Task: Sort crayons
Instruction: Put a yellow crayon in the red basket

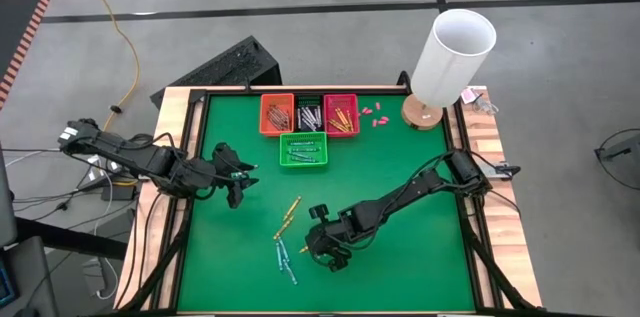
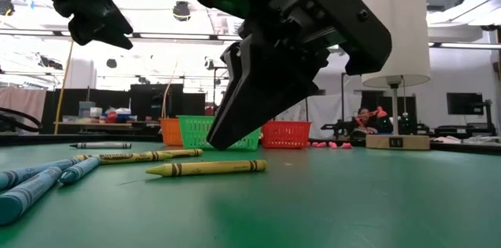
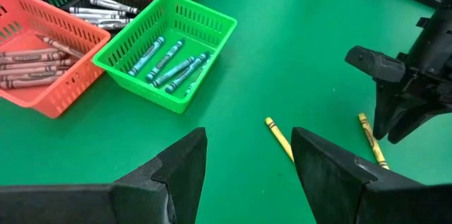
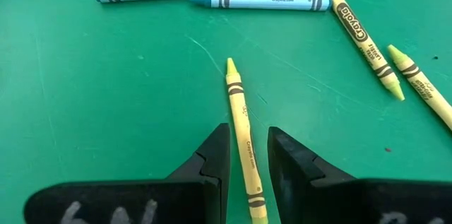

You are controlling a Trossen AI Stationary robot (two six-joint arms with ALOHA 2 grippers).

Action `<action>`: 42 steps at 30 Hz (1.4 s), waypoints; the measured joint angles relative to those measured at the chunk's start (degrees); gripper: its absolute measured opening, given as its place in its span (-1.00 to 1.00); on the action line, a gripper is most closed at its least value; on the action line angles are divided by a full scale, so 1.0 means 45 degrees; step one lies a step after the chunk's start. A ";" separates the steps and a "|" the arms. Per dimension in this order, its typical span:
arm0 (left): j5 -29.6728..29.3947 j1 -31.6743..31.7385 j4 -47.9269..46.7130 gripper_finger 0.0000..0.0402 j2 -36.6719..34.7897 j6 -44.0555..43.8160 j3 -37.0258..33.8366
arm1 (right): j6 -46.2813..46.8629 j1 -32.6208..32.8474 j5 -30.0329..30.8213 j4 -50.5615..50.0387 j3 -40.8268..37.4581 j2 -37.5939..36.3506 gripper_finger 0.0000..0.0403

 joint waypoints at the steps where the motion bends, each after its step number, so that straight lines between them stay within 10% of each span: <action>1: -0.0009 0.0000 0.0000 -0.02 0.0000 0.0000 0.0000 | 0.0000 0.0000 0.0000 0.0000 0.0000 0.0000 -0.55; 35: -0.0617 0.0005 -0.0066 -0.02 -0.0005 0.0165 0.0005 | 0.0330 0.0005 0.0339 0.0250 0.0044 0.0860 -0.55; 42: -0.0657 0.0010 -0.0048 -0.02 -0.0005 0.0147 0.0005 | 0.0340 -0.0002 0.0332 0.0090 0.0033 0.0865 -0.81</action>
